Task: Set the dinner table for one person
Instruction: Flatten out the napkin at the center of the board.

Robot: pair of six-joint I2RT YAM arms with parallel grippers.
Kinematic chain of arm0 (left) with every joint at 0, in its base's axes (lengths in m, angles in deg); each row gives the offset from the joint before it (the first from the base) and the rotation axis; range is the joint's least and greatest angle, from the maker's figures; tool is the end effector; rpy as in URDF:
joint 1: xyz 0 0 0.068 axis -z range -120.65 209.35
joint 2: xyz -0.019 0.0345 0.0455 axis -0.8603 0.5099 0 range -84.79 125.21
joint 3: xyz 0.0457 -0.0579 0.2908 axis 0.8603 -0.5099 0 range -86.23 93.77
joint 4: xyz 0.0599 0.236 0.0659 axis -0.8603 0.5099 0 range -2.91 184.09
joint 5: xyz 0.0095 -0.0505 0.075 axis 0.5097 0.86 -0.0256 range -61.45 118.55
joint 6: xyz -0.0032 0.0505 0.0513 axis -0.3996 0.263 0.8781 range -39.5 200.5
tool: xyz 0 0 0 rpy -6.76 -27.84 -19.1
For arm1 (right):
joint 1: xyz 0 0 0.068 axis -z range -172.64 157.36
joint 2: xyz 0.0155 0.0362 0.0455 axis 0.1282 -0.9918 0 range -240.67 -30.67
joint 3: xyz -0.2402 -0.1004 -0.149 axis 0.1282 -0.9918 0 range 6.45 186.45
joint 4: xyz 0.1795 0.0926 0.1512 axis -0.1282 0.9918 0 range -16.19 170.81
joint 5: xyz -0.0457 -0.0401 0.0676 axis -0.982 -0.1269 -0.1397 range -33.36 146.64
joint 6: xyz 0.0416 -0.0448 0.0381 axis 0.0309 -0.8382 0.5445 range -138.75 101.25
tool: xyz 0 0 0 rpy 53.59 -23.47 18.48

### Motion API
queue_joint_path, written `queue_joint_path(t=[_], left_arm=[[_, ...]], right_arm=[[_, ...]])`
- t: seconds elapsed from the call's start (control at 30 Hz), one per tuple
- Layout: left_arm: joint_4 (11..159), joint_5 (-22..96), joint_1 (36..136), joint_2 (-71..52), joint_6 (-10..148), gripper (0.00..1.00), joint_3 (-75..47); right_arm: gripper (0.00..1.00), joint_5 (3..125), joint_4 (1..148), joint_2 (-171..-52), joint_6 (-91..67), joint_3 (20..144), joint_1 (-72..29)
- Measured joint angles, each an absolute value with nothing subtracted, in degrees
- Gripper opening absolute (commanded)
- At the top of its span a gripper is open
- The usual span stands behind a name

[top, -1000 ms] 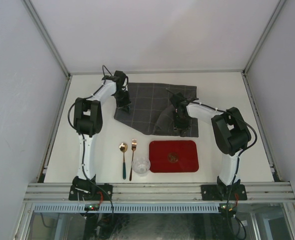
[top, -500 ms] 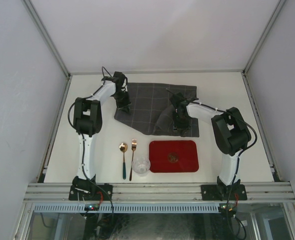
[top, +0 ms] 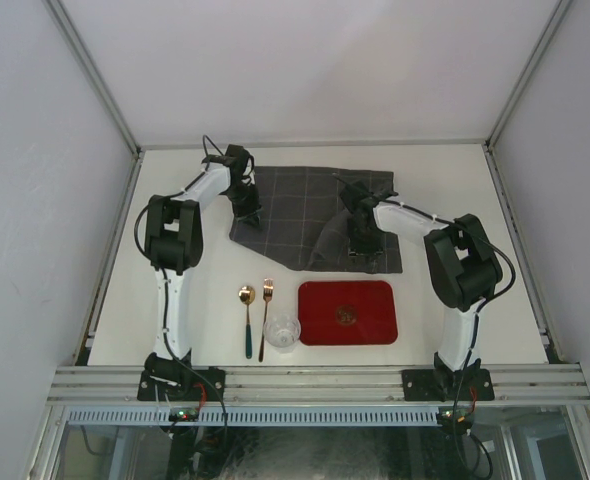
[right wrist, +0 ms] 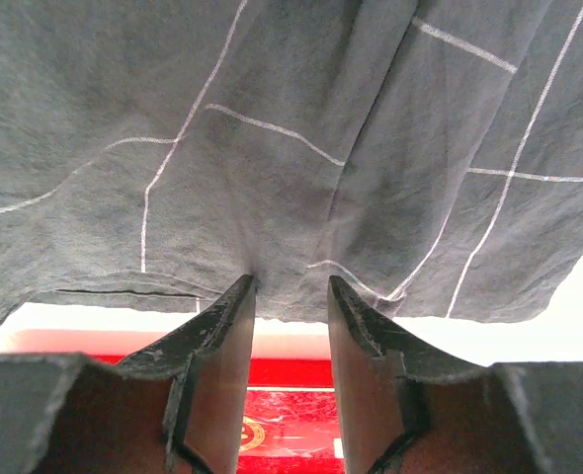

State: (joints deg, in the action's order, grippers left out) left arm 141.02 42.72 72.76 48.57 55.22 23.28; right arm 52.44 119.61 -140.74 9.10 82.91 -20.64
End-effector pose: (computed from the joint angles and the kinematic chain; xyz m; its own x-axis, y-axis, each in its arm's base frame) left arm 0.4710 -0.1274 0.1568 -0.9772 -0.1925 -0.0893 -0.1569 0.9387 -0.3068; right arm 0.3320 0.1717 0.1764 -0.9806 0.0064 -0.1961 0.0021 0.9998 0.0222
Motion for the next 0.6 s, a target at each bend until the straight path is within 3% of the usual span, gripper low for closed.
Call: queue_joint_path(t=[0.6], left_arm=[[140.7, 43.0, 72.8, 48.4, 55.2, 0.00, 22.8]], right_arm=[[0.31, 51.8, 120.5, -143.1, 8.9, 84.9, -20.5]])
